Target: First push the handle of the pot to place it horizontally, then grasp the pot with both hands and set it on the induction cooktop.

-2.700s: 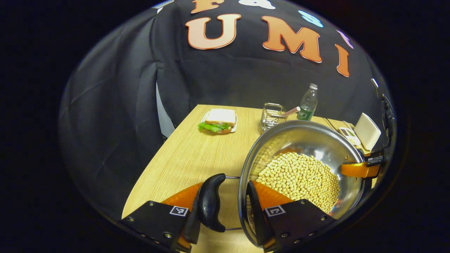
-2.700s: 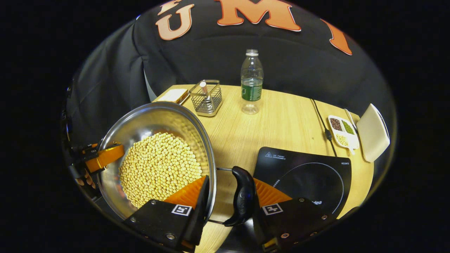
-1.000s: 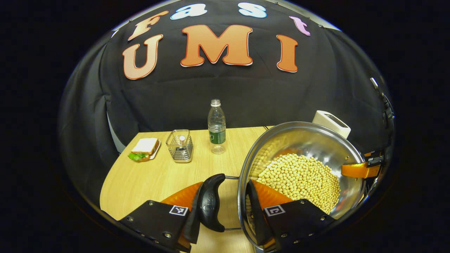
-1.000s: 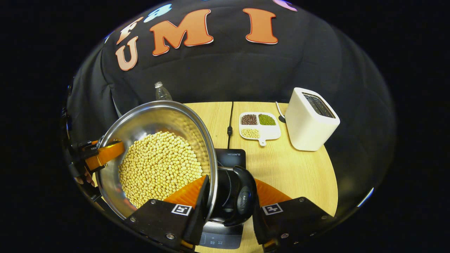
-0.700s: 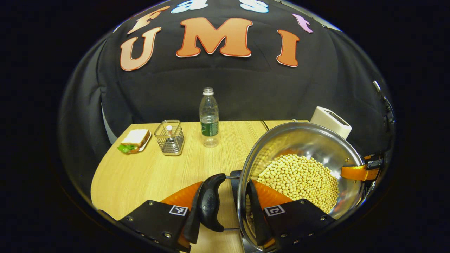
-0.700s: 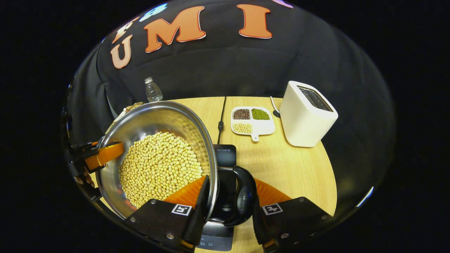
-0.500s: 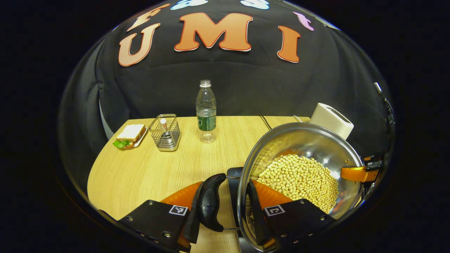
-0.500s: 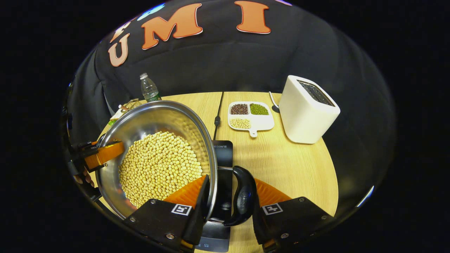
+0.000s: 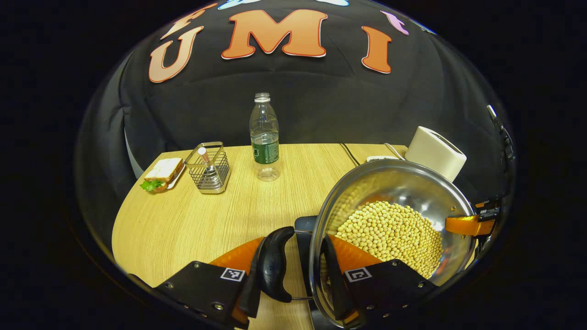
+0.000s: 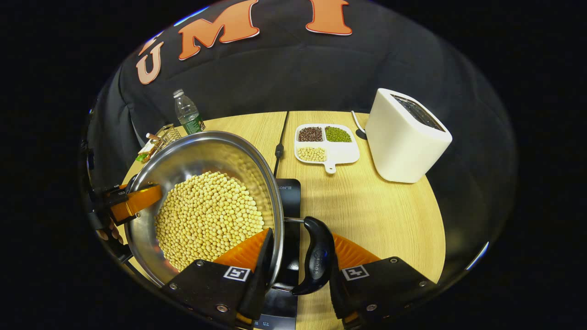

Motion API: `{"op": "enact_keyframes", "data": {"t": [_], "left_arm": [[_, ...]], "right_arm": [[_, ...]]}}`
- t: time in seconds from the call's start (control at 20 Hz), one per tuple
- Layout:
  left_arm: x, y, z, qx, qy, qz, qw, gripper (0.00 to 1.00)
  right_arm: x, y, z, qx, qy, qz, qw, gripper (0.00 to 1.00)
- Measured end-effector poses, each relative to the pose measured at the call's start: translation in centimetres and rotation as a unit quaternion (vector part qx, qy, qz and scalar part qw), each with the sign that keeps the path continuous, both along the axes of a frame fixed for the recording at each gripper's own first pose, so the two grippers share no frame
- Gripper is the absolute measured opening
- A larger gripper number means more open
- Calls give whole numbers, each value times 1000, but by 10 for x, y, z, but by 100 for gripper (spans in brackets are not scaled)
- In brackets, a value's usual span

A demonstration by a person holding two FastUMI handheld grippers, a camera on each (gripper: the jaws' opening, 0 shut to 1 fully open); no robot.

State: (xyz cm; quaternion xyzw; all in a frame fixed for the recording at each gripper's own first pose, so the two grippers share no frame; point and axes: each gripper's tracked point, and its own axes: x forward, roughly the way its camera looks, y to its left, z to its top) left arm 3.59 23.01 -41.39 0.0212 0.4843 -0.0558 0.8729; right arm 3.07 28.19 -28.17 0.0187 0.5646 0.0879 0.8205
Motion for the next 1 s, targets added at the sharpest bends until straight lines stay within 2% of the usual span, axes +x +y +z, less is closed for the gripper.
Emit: {"op": "enact_keyframes", "data": {"t": [0.4, 0.55, 0.65, 0.8, 0.85, 0.9, 1.0], "left_arm": [[1, -1, 4, 3, 5, 0, 1000, 63], [1, -4, 5, -7, 7, 1, 1000, 64], [-1, -2, 6, -8, 4, 1, 1000, 66], [7, 5, 24, 9, -25, -2, 1000, 72], [11, 10, 34, 19, -43, -2, 999, 83], [13, 14, 48, 21, -57, -1, 998, 87], [19, 27, 86, 33, -99, 9, 995, 87]], "right_arm": [[6, -3, -5, 11, 12, -3, 1000, 58], [11, -2, -4, 14, 7, -3, 1000, 62], [6, -1, -1, 9, -1, 17, 1000, 67], [10, -8, 16, -4, -39, 36, 999, 77], [13, -12, 27, -6, -57, 36, 998, 81], [16, -16, 38, -7, -75, 34, 997, 83], [25, -28, 65, -8, -121, 21, 992, 87]]}}
